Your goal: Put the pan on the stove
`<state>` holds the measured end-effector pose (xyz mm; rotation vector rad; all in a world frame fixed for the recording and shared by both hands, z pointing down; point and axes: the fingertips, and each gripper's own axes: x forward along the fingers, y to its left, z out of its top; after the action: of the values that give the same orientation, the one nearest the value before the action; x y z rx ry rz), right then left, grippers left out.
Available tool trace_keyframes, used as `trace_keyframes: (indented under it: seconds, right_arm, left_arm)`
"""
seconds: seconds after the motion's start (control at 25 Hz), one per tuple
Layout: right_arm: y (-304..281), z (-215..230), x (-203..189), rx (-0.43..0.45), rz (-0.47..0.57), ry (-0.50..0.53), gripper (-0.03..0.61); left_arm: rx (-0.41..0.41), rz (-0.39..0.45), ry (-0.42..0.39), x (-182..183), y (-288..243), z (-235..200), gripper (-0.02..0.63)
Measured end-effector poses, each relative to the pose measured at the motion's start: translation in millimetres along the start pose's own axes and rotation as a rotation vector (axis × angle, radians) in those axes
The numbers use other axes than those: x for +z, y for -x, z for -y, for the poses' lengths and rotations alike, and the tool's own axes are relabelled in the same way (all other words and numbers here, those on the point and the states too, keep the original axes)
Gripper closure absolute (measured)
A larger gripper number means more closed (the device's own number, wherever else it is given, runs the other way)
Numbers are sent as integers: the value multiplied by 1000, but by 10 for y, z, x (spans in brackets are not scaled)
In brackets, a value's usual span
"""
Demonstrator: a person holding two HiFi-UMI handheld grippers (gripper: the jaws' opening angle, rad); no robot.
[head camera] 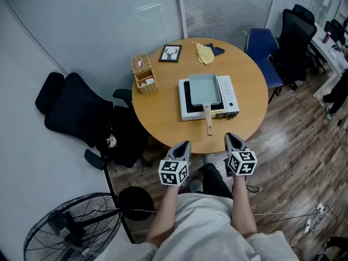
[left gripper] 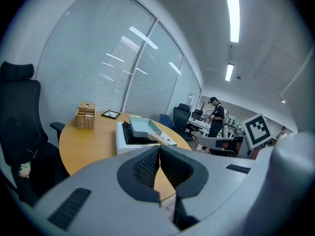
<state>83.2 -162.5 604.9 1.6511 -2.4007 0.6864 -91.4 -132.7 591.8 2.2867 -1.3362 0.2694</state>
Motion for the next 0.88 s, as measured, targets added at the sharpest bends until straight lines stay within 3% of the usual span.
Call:
trace_keyframes:
  seconds: [0.88]
  right_arm:
    - [-128,31,73,-7,-17,31,554]
  left_arm:
    - [36,-20,8,31,-117,-121,584]
